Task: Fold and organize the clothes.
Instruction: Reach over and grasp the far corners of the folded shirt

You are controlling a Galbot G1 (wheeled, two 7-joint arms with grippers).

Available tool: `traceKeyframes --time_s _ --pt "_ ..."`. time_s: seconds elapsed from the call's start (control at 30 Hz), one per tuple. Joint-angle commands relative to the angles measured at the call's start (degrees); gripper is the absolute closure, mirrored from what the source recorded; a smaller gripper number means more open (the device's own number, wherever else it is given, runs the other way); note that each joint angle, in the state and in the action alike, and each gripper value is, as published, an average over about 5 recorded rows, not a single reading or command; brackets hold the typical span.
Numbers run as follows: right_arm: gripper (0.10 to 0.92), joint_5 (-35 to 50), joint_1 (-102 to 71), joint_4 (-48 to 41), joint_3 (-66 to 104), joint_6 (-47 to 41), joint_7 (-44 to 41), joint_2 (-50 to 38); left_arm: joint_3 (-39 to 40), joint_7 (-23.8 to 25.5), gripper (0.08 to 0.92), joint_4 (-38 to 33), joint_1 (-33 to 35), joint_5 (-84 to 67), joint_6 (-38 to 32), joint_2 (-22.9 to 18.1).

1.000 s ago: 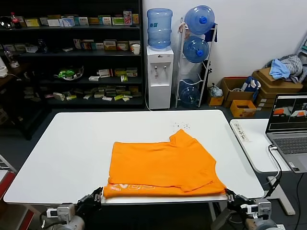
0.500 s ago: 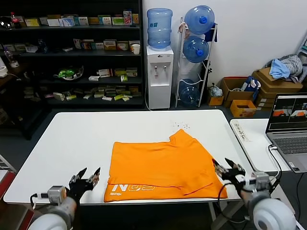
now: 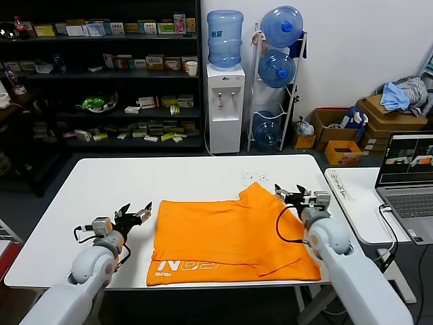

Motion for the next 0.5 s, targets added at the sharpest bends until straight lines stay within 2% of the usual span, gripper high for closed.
traceKeyframes --time_s 0.03,0.5 --pt "0.203 -4.66 8.8 -13.35 -4.65 -0.17 -3.63 6.77 4.41 5.03 0.177 11.18 -9.4 -0.98 1.55 -3.35" --pt "0.203 -4.8 9.22 -15.15 -4.75 -1.72 -3.48 7.15 6.98 3.43 0.177 9.67 -10.07 -2.3 3.45 -4.0"
